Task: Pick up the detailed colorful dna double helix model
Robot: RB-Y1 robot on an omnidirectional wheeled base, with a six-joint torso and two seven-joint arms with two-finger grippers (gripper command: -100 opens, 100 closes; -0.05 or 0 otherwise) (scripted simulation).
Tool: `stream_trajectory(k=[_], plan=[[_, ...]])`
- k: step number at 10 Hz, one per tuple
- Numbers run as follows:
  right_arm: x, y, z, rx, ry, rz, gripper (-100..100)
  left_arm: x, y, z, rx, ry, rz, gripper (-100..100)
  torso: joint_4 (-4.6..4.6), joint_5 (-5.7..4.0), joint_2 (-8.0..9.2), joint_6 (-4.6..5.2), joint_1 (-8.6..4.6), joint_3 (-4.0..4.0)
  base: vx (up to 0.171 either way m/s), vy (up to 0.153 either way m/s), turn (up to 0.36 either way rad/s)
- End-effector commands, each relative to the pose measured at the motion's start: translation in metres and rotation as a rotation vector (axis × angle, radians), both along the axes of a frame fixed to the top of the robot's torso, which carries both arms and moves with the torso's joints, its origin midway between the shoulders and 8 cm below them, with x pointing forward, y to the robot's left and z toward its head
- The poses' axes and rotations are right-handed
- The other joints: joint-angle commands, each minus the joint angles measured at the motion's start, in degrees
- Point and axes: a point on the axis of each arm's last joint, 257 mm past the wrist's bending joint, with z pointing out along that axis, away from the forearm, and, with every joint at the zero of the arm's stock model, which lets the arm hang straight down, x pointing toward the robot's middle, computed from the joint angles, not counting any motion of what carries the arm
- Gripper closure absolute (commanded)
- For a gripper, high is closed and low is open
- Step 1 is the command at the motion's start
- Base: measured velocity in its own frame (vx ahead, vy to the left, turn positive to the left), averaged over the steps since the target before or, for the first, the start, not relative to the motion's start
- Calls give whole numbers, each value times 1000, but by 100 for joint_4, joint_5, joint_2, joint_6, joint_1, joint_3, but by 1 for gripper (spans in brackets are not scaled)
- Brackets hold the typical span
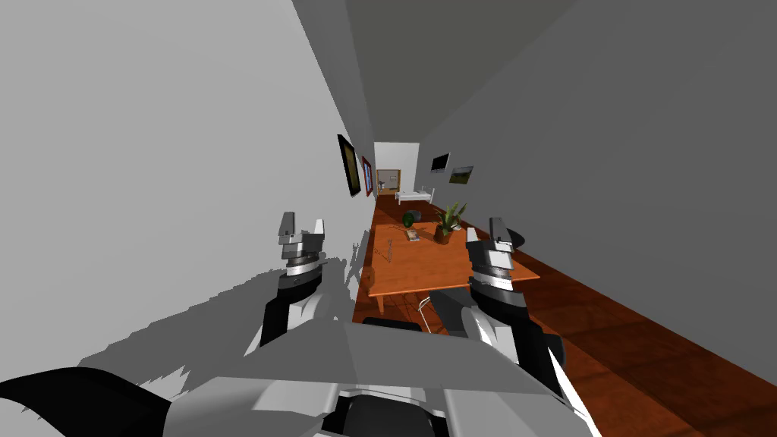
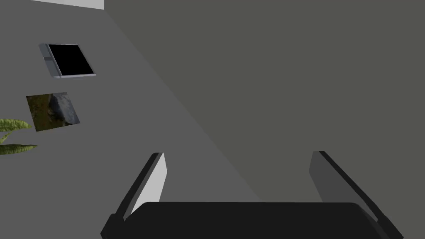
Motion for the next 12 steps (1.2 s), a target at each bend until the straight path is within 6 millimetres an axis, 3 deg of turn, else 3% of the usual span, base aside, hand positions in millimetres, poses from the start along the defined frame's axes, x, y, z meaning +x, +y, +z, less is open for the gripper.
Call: stream_trajectory(k=[1,12], plan=[[11,4,-10,-3,23,41,-100,0,0,0,0,0,0,0,0,0,0,0,0,0,-23,-11,49],[83,10,-83,124,181,227,-100,0,0,0,0,0,0,0,2,-3,9,0,-14,5,-32,-29,44]])
